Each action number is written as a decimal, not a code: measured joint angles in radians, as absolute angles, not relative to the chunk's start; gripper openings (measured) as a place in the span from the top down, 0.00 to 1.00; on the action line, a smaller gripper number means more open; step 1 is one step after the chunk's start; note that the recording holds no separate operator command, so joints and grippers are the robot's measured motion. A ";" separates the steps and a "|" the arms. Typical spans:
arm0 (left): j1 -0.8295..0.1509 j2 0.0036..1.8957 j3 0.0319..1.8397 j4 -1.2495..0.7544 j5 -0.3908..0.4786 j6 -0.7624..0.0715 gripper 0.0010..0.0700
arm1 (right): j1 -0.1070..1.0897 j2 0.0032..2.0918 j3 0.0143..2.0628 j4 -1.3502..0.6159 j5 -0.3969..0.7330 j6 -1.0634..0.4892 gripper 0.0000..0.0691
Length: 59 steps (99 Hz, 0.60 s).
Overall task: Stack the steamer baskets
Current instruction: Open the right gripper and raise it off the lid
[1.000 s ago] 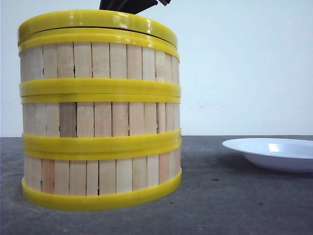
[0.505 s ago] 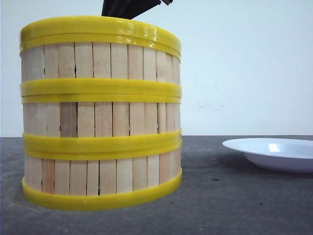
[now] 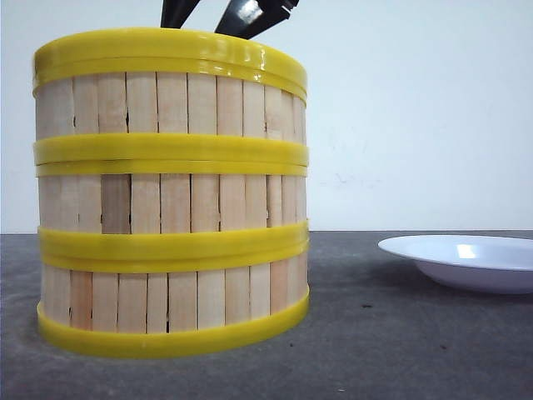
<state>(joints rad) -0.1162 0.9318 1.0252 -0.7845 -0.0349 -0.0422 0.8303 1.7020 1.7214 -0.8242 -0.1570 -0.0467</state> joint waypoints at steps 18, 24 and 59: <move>-0.116 0.932 1.025 -0.787 -0.035 -0.042 0.62 | 0.818 1.653 1.721 -0.830 -0.155 -0.043 0.43; -0.116 0.932 1.025 -0.791 -0.035 -0.042 0.62 | 0.806 1.605 1.721 -0.842 -0.154 -0.038 0.43; -0.118 0.913 1.025 -0.796 -0.027 -0.041 0.62 | 0.603 1.317 1.559 -0.938 0.001 -0.029 0.43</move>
